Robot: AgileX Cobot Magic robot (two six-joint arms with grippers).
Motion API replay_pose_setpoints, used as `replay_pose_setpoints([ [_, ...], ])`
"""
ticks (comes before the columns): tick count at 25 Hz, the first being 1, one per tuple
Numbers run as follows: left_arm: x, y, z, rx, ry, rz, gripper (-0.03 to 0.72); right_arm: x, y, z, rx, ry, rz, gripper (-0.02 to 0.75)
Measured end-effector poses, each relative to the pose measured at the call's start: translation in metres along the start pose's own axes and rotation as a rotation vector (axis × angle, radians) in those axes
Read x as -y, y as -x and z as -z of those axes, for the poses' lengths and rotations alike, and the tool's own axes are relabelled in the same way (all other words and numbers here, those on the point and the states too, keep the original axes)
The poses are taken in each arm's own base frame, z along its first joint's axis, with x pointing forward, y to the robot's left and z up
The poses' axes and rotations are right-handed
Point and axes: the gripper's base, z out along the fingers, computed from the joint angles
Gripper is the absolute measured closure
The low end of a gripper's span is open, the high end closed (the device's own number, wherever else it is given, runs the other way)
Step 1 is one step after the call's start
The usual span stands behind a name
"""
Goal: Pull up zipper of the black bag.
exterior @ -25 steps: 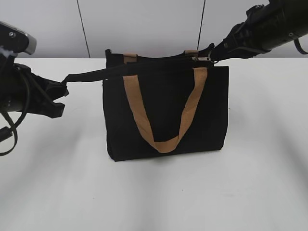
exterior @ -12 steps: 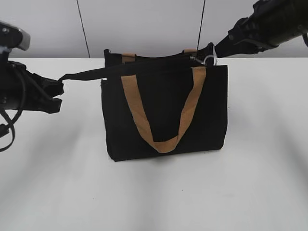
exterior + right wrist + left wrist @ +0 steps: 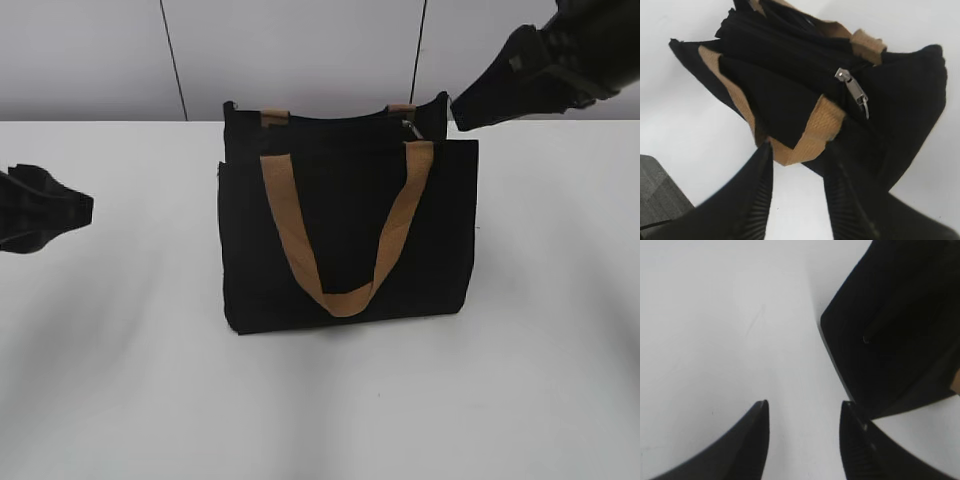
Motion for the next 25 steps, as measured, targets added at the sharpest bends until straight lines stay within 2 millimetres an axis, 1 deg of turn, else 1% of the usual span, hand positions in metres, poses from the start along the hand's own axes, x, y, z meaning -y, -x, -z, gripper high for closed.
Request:
replay_pose_setpoints([
  [3, 0.006, -0.006, 0.013, -0.062, -0.013, 0.020, 0.338, -0.006, -0.008, 0.007, 0.002, -0.006, -0.019, 0.463],
  [8, 0.007, -0.010, 0.038, -0.090, -0.025, 0.073, 0.338, -0.014, -0.033, 0.016, 0.023, -0.046, -0.039, 0.463],
  [12, 0.005, -0.018, 0.060, -0.127, -0.029, 0.108, 0.339, -0.026, -0.054, 0.030, 0.041, -0.072, -0.022, 0.463],
  [16, 0.003, -0.023, 0.076, -0.147, -0.025, 0.112, 0.339, -0.040, -0.070, 0.050, 0.066, -0.115, 0.036, 0.463],
  [18, 0.002, -0.026, 0.090, -0.128, -0.028, 0.113, 0.339, -0.048, -0.079, 0.062, 0.093, -0.131, 0.045, 0.463],
  [21, 0.000, -0.032, 0.101, -0.145, -0.015, 0.100, 0.339, -0.059, -0.090, 0.078, 0.133, -0.161, 0.061, 0.463],
  [25, -0.005, -0.038, 0.116, -0.140, 0.013, 0.077, 0.338, -0.070, -0.110, 0.097, 0.138, -0.226, 0.058, 0.463],
])
